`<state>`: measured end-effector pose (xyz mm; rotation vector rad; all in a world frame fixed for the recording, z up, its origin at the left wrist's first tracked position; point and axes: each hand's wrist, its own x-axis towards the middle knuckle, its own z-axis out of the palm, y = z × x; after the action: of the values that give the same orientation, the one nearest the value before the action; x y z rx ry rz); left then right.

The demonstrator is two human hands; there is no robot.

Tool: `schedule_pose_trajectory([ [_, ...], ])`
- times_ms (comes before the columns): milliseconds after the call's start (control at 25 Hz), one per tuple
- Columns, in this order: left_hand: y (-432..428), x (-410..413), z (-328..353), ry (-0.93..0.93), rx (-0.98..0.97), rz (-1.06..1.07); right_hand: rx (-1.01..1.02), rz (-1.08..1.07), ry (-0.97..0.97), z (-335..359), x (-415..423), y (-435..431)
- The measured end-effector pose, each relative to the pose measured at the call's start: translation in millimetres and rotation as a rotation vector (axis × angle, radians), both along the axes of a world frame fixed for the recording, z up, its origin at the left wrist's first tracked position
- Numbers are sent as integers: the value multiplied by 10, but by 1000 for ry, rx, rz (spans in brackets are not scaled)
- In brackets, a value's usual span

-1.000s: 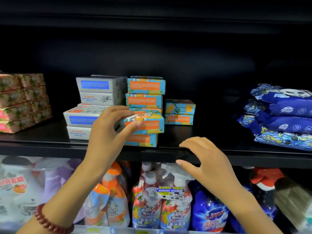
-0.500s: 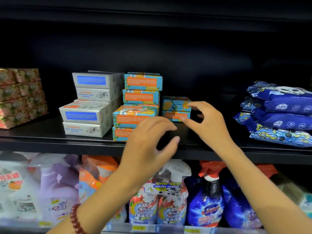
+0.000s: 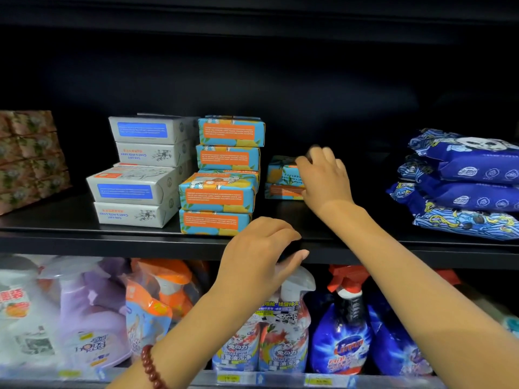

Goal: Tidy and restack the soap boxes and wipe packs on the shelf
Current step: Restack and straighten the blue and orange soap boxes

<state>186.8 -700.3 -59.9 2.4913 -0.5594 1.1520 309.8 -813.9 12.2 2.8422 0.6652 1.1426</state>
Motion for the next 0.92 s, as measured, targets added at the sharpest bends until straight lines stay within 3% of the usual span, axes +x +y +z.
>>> schedule_pose_trajectory([
  [200, -5, -55, 37, 24, -7, -2, -2, 106, -38, 32, -217, -185],
  [280, -6, -112, 70, 106, -244, -57, 144, 221, -85, -45, -365, -339],
  [360, -17, -161, 142, 231, -606, -201, 268, 324, -207, -166, -508, -473],
  [480, -17, -200, 290, 381, -1010, -426, 309, 504, -466, -303, -701, -593],
  [560, -6, -242, 385, 467, -1150, -521, 286, 612, -599, -351, -801, -606],
  [680, 22, -284, 410, 469, -1189, -584, 236, 701, -687, -382, -900, -596],
  [800, 69, -293, 383, 384, -1185, -593, 259, 737, -541, -356, -969, -619],
  [920, 68, -317, 357, 317, -1085, -598, 633, 679, -96, -291, -1055, -620],
])
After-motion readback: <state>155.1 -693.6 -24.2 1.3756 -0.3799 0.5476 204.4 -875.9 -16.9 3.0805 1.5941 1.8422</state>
